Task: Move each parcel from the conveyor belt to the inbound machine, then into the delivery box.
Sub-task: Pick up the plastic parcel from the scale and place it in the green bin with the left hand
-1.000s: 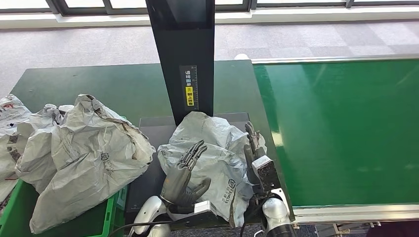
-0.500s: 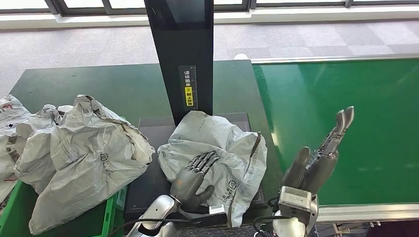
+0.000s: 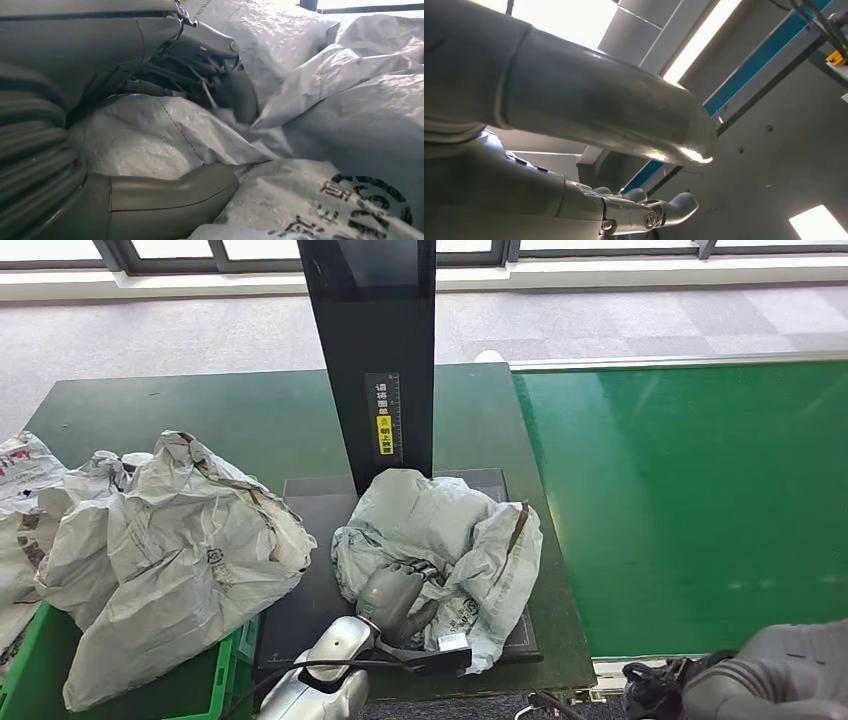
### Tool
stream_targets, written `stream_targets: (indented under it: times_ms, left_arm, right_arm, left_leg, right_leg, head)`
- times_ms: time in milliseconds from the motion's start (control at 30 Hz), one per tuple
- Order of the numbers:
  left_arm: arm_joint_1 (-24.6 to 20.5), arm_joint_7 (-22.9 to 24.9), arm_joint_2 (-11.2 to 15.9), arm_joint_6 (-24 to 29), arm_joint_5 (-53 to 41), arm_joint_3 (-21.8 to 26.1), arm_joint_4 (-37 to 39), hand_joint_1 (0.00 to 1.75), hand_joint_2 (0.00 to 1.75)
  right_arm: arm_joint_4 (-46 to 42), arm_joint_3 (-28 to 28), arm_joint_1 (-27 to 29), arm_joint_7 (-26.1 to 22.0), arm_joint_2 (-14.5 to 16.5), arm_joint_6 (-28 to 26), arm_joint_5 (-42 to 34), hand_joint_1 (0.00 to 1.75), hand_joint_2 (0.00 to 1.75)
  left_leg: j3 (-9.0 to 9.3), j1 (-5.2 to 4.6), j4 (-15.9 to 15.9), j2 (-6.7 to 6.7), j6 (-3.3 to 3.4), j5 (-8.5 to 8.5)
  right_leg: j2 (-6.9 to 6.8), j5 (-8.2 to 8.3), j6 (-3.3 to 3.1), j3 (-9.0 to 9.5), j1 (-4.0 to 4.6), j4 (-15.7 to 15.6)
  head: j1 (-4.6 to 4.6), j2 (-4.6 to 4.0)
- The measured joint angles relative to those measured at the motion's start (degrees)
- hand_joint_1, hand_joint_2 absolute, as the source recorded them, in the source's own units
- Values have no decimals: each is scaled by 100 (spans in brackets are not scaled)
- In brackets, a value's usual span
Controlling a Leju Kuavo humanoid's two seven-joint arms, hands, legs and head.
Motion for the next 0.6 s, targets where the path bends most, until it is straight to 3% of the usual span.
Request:
stream_targets:
  times_ms: [400, 600]
  left_arm:
    - [-261, 185, -82, 162, -120, 0, 443, 175, 175]
    - [-315, 767, -81, 683, -373, 10, 502, 175, 175]
  right_arm:
    - [-2, 0, -147, 5, 6, 5, -24, 0, 0]
    - [0, 1, -170, 13, 10, 5, -57, 0, 0]
  left_leg:
    - [8, 1, 0, -8, 4, 6]
    - [6, 1, 0, -7, 3, 7]
  right_leg:
    - [-10, 0, 0, 13, 1, 0]
    - [-9, 1, 0, 10, 1, 1]
  head:
    - [0, 0]
    - [0, 0]
